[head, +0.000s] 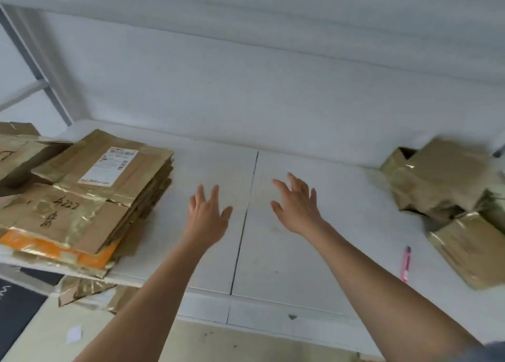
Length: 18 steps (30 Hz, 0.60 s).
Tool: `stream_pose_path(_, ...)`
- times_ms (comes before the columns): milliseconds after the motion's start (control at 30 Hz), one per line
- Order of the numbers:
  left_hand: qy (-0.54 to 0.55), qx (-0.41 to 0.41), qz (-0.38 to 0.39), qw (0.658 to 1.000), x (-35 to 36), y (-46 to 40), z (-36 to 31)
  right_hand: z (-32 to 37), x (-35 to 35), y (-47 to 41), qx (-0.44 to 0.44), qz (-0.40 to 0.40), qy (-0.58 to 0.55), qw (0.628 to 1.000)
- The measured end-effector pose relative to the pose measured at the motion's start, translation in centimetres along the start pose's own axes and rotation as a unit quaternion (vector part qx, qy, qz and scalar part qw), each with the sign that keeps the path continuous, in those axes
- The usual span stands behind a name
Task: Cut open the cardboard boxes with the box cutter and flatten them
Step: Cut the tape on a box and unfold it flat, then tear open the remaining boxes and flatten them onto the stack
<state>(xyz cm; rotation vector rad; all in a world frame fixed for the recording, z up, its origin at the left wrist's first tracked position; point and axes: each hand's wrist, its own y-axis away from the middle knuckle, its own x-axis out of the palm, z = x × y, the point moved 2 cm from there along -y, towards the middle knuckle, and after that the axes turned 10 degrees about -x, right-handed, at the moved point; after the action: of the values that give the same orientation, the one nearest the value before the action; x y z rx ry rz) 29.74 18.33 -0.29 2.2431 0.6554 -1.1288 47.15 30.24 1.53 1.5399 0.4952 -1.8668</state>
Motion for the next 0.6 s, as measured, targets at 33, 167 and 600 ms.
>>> stream_pose_path(33, -0.005, 0.002, 0.007, 1.000, 1.4, 0.6, -1.8, -2.4, -0.5, 1.2, 0.016, -0.007, 0.004, 1.000)
stream_pose_path(167, -0.005, 0.011, 0.032, 0.999, 6.9, 3.3, -9.6, -11.9, -2.5, 5.8, 0.067, -0.043, 0.024, 0.997)
stream_pose_path(600, -0.039, 0.071, 0.085, 0.993, 18.1, 7.5, -25.4, -33.9, -7.7, 12.5, 0.329, -0.304, -0.214, 0.868)
